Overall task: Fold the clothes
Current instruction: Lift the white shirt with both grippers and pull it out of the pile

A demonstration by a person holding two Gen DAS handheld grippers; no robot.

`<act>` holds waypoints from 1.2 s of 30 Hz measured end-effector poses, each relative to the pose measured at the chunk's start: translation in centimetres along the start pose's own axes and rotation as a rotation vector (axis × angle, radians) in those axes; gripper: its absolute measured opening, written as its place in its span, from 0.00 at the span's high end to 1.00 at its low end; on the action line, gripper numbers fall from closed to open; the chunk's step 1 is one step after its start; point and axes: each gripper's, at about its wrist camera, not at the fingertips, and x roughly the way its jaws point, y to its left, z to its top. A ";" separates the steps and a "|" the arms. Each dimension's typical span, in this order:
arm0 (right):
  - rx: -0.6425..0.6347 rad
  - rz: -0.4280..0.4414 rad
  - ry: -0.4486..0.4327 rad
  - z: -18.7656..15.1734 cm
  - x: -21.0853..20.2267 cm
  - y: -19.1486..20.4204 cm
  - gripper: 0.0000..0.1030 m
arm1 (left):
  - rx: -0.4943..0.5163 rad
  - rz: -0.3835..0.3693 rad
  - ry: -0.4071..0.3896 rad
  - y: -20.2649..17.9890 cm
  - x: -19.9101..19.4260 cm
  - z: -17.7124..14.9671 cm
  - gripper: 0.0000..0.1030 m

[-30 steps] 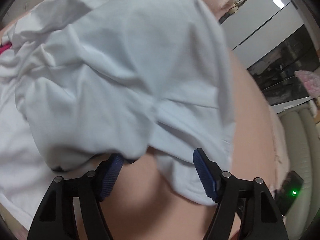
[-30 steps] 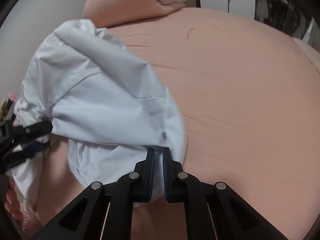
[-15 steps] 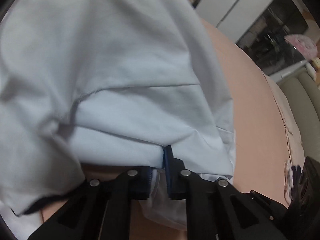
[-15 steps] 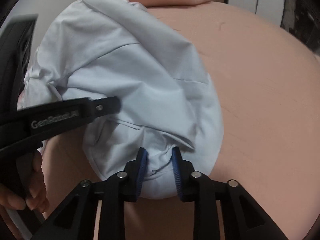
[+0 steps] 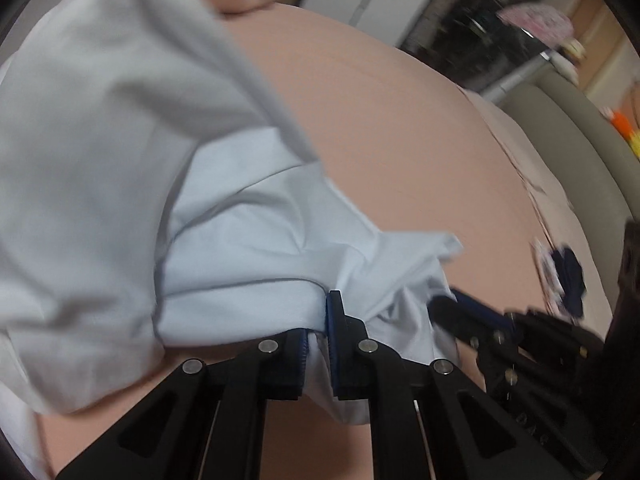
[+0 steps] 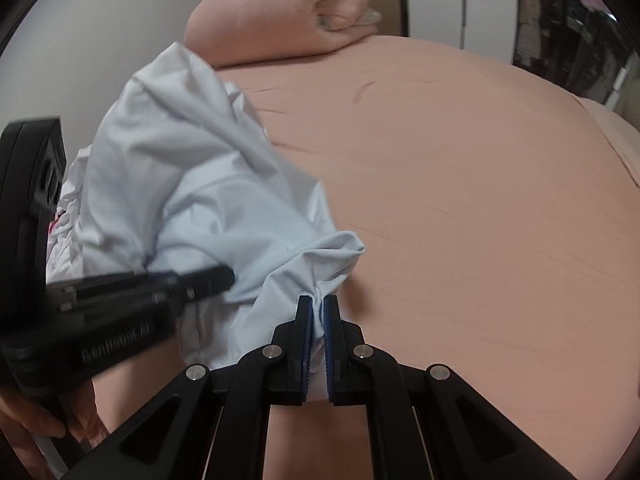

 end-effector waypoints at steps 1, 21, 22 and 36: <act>0.007 -0.004 0.000 -0.7 -0.9 -0.9 0.97 | 0.019 -0.011 0.013 -1.5 1.3 -0.8 0.93; 0.484 -0.148 -0.069 -14.5 -16.3 -22.2 0.96 | 0.242 -0.277 0.214 -13.2 -0.8 -13.4 0.58; 0.494 -0.155 -0.091 -14.2 -16.7 -22.0 0.95 | 0.229 -0.277 0.188 -12.4 -1.9 -13.0 0.49; 0.191 0.314 0.229 -10.8 -6.8 -9.2 0.95 | -0.216 -0.034 0.050 -0.4 -4.1 -13.0 0.41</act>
